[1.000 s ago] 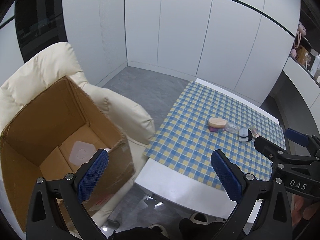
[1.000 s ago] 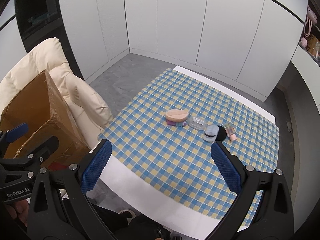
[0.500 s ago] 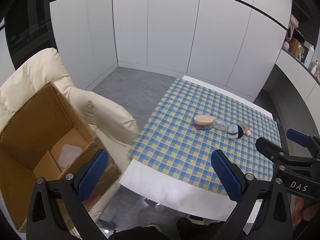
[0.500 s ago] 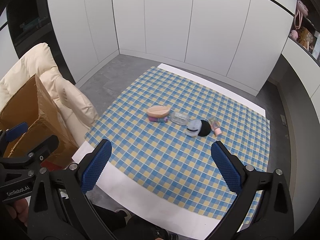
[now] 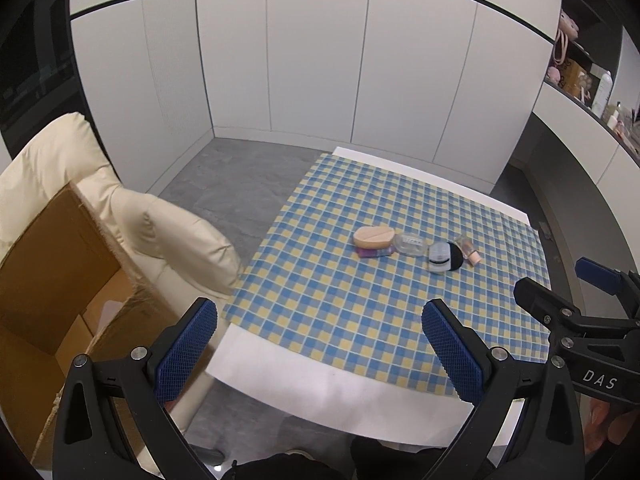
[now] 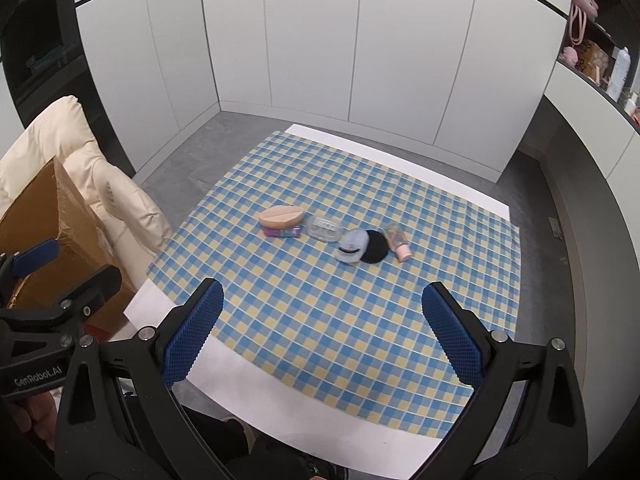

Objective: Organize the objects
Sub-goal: 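Move both open tools from the box over to the checkered table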

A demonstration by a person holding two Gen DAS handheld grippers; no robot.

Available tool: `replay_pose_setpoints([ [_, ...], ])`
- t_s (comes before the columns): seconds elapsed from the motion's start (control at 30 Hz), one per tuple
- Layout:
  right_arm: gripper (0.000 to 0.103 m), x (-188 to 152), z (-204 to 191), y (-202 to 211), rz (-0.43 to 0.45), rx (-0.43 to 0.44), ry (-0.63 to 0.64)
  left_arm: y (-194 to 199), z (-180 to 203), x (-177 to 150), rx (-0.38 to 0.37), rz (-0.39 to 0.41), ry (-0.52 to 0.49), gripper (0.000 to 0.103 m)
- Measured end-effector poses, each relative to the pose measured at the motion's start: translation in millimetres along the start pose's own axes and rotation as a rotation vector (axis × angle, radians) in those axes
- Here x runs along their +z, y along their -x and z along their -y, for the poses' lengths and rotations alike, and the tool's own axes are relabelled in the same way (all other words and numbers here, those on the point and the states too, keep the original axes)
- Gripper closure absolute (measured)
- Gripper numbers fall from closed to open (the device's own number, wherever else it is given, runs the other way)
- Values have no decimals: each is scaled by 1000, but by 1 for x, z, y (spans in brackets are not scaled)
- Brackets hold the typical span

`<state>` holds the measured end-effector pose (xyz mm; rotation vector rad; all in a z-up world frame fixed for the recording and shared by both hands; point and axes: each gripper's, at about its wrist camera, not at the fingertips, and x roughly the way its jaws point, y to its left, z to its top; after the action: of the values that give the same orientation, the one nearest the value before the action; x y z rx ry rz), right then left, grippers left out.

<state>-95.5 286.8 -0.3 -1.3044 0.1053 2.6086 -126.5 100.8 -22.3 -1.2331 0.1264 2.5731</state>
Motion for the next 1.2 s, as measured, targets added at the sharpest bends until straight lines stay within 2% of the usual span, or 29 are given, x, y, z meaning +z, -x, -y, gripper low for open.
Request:
replay_pose_setpoints([
  [0.27,2,-7,28,2,-11,-21,-39,-1,25,2,-7,11,-50,1],
  [0.43,2,-11,39,-1,-13,-45,-36,-13,35,1,-20,-20,-63,1],
  [0.7,2,-14,61,-18,-41,-79,-26,-35,48,3,-27,-22,-87,1],
  [0.97,2,-17,79,-66,-97,-70,-14,-78,56,14,-20,-33,-97,1],
  [1.2,2,-12,90,-119,-164,-28,-18,-133,58,14,-13,-81,-115,2],
])
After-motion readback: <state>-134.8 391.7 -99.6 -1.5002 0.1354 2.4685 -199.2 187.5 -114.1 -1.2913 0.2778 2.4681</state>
